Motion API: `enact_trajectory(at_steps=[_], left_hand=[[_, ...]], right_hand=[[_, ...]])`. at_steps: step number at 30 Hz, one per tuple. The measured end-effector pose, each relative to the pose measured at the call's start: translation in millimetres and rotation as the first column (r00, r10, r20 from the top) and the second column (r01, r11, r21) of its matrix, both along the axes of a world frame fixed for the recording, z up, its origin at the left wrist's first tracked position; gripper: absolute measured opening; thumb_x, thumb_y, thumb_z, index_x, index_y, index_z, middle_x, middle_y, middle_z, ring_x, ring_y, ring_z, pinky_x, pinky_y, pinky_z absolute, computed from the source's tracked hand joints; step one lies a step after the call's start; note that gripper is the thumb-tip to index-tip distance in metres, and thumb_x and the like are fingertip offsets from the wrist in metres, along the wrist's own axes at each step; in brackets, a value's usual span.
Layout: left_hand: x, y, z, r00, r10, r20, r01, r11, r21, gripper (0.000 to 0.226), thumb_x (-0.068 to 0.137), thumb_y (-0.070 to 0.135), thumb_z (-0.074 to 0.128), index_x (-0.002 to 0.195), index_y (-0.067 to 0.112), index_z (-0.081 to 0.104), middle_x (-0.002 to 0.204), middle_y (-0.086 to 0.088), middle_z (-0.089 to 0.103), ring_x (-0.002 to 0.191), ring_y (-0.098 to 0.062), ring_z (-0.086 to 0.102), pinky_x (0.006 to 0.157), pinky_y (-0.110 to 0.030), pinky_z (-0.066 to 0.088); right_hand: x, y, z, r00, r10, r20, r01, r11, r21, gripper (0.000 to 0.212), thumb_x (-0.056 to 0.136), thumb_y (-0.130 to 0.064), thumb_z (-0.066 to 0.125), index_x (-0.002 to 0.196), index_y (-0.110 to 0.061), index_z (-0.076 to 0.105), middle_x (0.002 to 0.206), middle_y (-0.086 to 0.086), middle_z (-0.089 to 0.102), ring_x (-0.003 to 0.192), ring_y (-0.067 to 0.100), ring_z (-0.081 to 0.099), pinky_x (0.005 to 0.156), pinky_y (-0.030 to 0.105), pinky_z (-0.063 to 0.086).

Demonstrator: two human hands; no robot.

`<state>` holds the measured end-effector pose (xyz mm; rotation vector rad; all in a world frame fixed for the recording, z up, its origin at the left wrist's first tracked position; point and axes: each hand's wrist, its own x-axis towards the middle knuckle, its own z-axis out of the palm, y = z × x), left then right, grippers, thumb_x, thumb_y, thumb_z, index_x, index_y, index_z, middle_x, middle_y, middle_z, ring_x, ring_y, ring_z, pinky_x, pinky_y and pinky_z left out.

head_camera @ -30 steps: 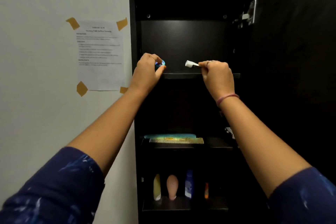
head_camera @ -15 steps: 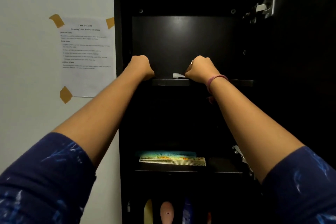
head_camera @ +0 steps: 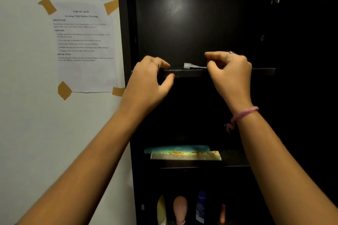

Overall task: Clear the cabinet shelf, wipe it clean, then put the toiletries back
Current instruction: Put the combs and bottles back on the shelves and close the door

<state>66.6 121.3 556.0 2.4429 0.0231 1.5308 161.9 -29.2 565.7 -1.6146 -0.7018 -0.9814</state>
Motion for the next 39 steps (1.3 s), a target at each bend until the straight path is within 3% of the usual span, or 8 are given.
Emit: enact_trajectory(at_steps=[6, 11, 13, 22, 25, 28, 33, 39], left_hand=[[-41, -27, -99, 0.970, -0.229, 0.079, 0.231, 0.973, -0.014, 0.024, 0.085, 0.025, 0.063, 0.108, 0.016, 0.064, 0.105, 0.007, 0.060, 0.100, -0.006, 0.057, 0.087, -0.016, 0.045], [-44, -56, -212, 0.905, -0.392, -0.163, 0.358, 0.911, -0.203, 0.025, 0.086, 0.031, 0.059, 0.107, 0.019, 0.063, 0.103, 0.014, 0.058, 0.098, -0.001, 0.057, 0.086, -0.013, 0.045], [-38, -63, -254, 0.852, -0.432, -0.296, 0.355, 0.892, -0.280, 0.025, 0.087, 0.034, 0.056, 0.108, 0.022, 0.061, 0.101, 0.017, 0.054, 0.096, 0.000, 0.056, 0.085, -0.013, 0.044], [-15, -99, -433, 0.436, -0.520, -0.735, 0.178, 0.850, -0.496, 0.027, 0.090, 0.030, 0.054, 0.114, 0.021, 0.060, 0.110, 0.007, 0.057, 0.098, -0.003, 0.058, 0.088, -0.007, 0.038], [5, -99, -483, 0.311, -0.479, -0.821, 0.039, 0.869, -0.493, 0.028, 0.089, 0.023, 0.054, 0.116, 0.017, 0.059, 0.115, 0.001, 0.057, 0.102, -0.012, 0.059, 0.095, -0.021, 0.043], [32, -101, -517, 0.254, -0.427, -0.868, -0.039, 0.892, -0.450, 0.030, 0.089, 0.020, 0.052, 0.118, 0.013, 0.057, 0.120, -0.004, 0.056, 0.111, -0.018, 0.056, 0.097, -0.022, 0.037], [95, -106, -565, 0.199, -0.298, -0.933, -0.047, 0.949, -0.313, 0.041, 0.090, 0.022, 0.047, 0.130, 0.011, 0.047, 0.130, -0.009, 0.049, 0.122, -0.025, 0.047, 0.104, -0.032, 0.035], [159, -107, -624, 0.139, -0.141, -0.980, -0.062, 0.987, -0.150, 0.041, 0.099, 0.028, 0.038, 0.137, 0.017, 0.044, 0.145, -0.009, 0.043, 0.131, -0.027, 0.044, 0.108, -0.037, 0.034]], right_hand=[[-38, -20, -88, 0.946, 0.268, -0.180, -0.210, 0.934, 0.289, 0.023, 0.086, -0.011, 0.064, 0.106, -0.020, 0.069, 0.098, -0.012, 0.070, 0.094, -0.003, 0.066, 0.082, 0.013, 0.052], [-53, -38, -210, 0.848, 0.312, -0.429, -0.149, 0.916, 0.372, 0.019, 0.086, -0.008, 0.064, 0.102, -0.014, 0.071, 0.096, -0.004, 0.073, 0.092, 0.006, 0.069, 0.078, 0.018, 0.054], [-52, -47, -265, 0.789, 0.254, -0.559, -0.058, 0.937, 0.344, 0.017, 0.085, -0.009, 0.065, 0.099, -0.016, 0.072, 0.096, -0.001, 0.073, 0.089, 0.010, 0.069, 0.080, 0.025, 0.055], [-46, -91, -445, 0.509, -0.050, -0.859, 0.203, 0.977, 0.064, 0.018, 0.086, -0.005, 0.063, 0.102, -0.009, 0.070, 0.085, 0.004, 0.070, 0.067, -0.017, 0.059, 0.063, -0.004, 0.043], [-40, -93, -485, 0.374, -0.144, -0.916, 0.175, 0.981, -0.083, 0.022, 0.086, -0.003, 0.060, 0.106, -0.006, 0.069, 0.095, 0.010, 0.072, 0.076, -0.004, 0.063, 0.066, -0.005, 0.041], [-28, -88, -520, 0.287, -0.263, -0.921, 0.057, 0.965, -0.258, 0.028, 0.088, -0.003, 0.053, 0.112, -0.010, 0.066, 0.105, 0.011, 0.070, 0.096, 0.021, 0.065, 0.080, 0.014, 0.045], [17, -66, -568, 0.374, -0.486, -0.790, -0.286, 0.750, -0.597, 0.038, 0.093, -0.003, 0.039, 0.128, -0.007, 0.051, 0.131, 0.012, 0.051, 0.120, 0.026, 0.052, 0.101, 0.028, 0.038], [88, -33, -609, 0.546, -0.602, -0.583, -0.485, 0.341, -0.805, 0.035, 0.093, -0.001, 0.036, 0.120, -0.002, 0.058, 0.125, 0.018, 0.057, 0.117, 0.034, 0.053, 0.094, 0.042, 0.046]])
